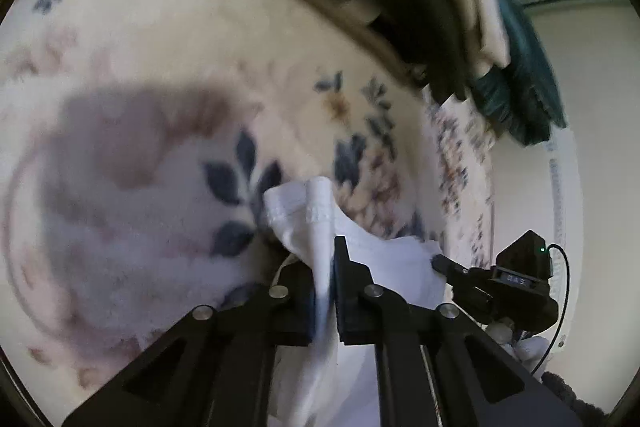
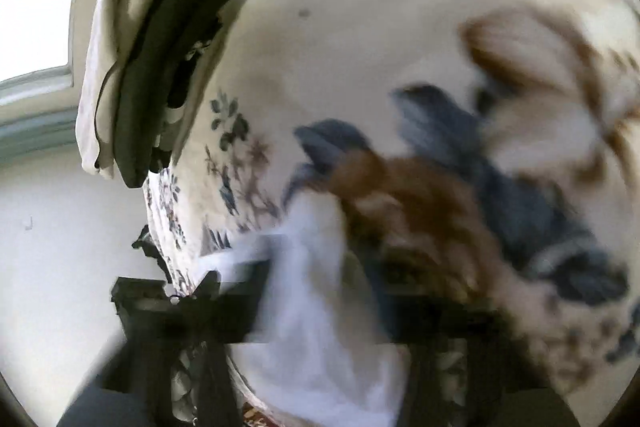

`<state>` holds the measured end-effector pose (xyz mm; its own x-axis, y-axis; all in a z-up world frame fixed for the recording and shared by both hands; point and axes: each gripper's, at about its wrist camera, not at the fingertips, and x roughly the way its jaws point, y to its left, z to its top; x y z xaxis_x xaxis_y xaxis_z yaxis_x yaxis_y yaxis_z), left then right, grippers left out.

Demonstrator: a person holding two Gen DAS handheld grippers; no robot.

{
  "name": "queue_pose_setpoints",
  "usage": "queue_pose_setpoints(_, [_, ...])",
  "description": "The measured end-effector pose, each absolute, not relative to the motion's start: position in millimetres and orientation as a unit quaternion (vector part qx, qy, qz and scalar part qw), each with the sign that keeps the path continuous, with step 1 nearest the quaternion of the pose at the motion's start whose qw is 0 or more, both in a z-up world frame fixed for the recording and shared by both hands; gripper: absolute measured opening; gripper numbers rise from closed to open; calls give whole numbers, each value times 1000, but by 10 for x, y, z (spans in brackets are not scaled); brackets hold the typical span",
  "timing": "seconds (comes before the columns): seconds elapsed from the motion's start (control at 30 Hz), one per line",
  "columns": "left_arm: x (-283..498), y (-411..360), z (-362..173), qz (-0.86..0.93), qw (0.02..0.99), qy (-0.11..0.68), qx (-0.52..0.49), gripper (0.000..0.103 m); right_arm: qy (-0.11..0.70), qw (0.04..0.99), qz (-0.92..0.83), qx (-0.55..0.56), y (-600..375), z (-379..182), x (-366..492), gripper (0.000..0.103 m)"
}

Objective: Fold small clothes

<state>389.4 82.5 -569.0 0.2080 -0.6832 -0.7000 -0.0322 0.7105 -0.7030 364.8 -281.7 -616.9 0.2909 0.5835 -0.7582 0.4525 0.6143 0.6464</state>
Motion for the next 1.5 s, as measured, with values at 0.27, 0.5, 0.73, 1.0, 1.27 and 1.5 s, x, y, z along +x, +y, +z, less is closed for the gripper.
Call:
queue_pose_setpoints(0.27, [3878,1062,-5917,-192,692,597,-357,8,619,683,13,388,-2608,-6181,3944,3])
queue_pose_setpoints(0.5, [3626,1120,-5416,-167,733,582,-309,43,600,694,21,397,-2818,-5796,3557,44])
queue_pose_setpoints(0.73, [3351,824,-5727,-169,702,630,-286,43,632,588,113,492,-2366,-6173,3062,62])
queue_pose_setpoints(1.0, [3191,1360,-5683,-123,708,614,-327,57,646,657,18,389,-2613,-6040,3035,62])
queue_pose_setpoints(1.27, [3244,1102,-6140,-244,629,613,-412,68,691,588,122,402,-2910,-6599,3072,74])
queue_pose_setpoints(1.5, [3352,702,-6212,-274,632,609,-393,62,663,558,212,452,-2717,-6833,3189,75])
